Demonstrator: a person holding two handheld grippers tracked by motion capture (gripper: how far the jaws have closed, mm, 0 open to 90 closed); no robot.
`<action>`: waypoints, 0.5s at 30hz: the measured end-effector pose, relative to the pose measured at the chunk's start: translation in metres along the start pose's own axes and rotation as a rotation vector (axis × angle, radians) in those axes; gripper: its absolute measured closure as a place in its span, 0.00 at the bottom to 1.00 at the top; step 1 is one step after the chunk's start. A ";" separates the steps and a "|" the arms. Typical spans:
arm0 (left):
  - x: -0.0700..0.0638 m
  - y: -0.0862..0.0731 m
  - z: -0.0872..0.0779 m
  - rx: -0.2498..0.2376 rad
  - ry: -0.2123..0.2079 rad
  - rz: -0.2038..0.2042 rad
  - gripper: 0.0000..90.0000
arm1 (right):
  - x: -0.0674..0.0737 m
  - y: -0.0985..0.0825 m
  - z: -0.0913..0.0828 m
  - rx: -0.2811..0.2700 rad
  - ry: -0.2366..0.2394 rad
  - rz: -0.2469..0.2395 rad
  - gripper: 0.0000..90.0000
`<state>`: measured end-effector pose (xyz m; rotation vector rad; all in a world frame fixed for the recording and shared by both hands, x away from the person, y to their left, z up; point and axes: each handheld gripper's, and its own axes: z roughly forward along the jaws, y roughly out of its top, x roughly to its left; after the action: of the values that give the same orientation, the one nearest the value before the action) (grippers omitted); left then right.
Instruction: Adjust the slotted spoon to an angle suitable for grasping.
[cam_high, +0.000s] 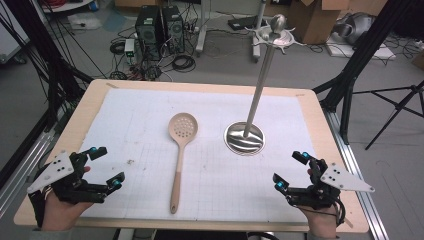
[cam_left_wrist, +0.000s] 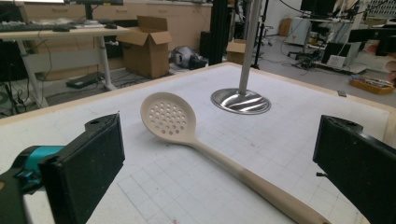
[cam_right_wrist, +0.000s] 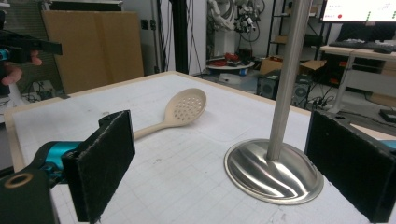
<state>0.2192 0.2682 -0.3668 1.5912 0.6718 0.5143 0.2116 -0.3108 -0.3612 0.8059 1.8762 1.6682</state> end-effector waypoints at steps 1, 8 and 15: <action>0.000 0.000 0.000 0.000 0.000 0.000 0.03 | 0.000 0.000 0.000 0.000 0.000 0.000 0.08; 0.000 -0.002 0.004 0.004 -0.009 -0.023 0.03 | 0.003 0.001 0.001 0.004 0.008 -0.002 0.08; -0.003 -0.004 0.007 0.024 0.005 -0.007 0.15 | 0.003 0.000 0.003 0.009 0.013 -0.002 0.08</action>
<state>0.2215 0.2610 -0.3715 1.6104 0.6892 0.5070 0.2118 -0.3071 -0.3615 0.7986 1.8938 1.6692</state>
